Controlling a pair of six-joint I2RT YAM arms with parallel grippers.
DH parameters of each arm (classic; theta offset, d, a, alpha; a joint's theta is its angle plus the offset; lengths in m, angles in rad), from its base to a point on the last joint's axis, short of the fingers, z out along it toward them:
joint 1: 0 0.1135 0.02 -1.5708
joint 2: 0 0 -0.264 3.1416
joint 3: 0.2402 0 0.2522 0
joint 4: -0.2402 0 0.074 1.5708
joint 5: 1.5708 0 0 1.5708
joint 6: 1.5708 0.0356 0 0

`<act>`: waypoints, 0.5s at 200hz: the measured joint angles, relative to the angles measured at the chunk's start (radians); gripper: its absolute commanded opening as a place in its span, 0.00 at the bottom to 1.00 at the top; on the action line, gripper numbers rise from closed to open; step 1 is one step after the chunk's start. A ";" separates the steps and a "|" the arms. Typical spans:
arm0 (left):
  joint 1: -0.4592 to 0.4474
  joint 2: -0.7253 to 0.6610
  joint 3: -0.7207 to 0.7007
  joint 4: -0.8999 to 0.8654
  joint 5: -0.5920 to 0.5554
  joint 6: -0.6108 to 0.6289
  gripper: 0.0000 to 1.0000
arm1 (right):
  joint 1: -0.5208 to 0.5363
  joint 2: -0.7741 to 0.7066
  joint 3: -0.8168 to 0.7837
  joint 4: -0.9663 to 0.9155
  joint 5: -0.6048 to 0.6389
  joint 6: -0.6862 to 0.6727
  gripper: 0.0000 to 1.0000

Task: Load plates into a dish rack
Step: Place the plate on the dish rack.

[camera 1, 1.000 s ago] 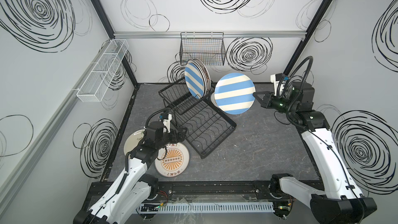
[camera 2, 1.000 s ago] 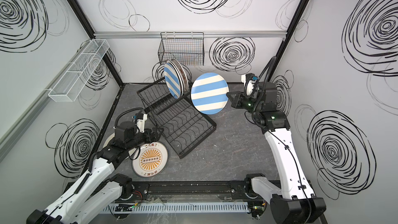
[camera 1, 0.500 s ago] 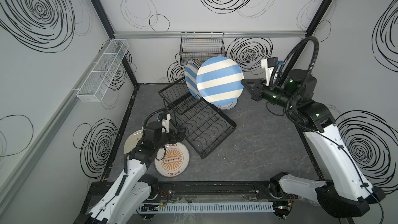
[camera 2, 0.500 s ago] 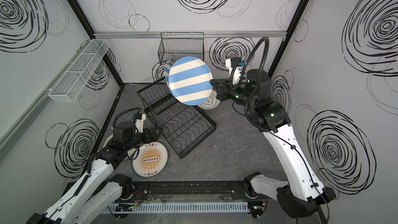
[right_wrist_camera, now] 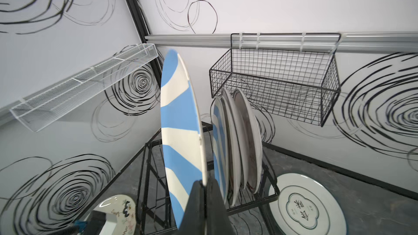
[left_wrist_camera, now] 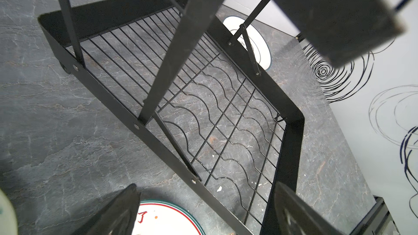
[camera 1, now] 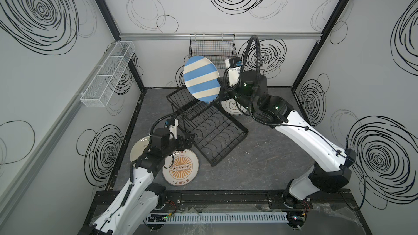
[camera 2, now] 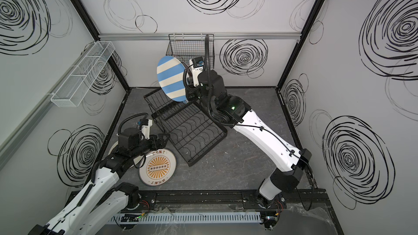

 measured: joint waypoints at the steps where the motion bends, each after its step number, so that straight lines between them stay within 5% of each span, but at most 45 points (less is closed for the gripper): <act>1: 0.000 0.000 0.000 0.000 0.000 0.000 0.96 | 0.002 0.001 0.000 0.002 0.006 -0.003 0.00; 43: 0.001 0.000 0.000 -0.001 -0.002 0.011 0.96 | 0.090 0.032 -0.047 0.115 0.266 -0.115 0.00; 100: 0.003 0.000 0.000 -0.001 -0.003 0.016 0.96 | 0.094 0.081 -0.050 0.191 0.380 -0.167 0.00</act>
